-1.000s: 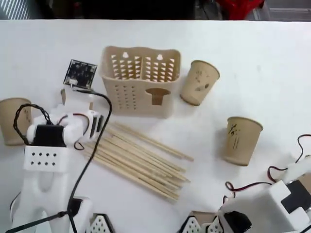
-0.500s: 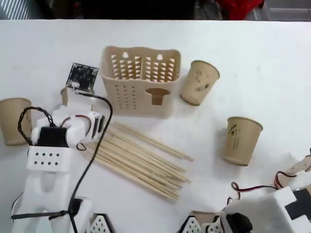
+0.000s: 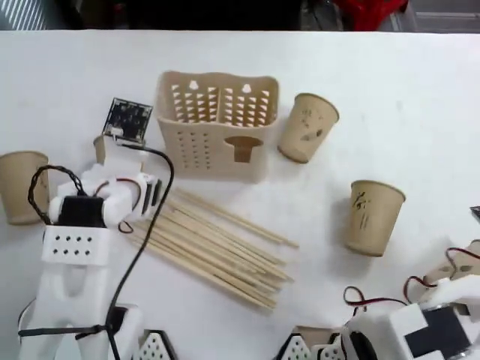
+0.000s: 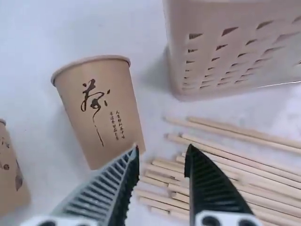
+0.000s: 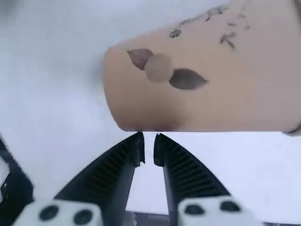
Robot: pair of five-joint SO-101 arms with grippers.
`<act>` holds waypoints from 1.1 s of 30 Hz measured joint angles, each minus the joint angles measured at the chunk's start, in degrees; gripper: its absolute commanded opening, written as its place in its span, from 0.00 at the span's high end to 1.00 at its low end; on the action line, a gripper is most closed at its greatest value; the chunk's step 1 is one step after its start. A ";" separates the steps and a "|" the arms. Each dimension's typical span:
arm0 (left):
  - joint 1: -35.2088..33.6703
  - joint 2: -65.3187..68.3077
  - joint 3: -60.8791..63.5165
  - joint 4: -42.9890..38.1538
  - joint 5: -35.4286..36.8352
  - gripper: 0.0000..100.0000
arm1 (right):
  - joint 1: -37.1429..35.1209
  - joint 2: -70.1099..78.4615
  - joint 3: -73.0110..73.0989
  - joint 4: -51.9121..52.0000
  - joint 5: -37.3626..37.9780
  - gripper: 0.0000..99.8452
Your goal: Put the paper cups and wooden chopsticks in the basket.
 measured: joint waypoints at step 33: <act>0.00 0.00 0.53 -0.18 -0.18 0.83 | -8.44 -36.31 13.01 -26.73 -31.91 0.83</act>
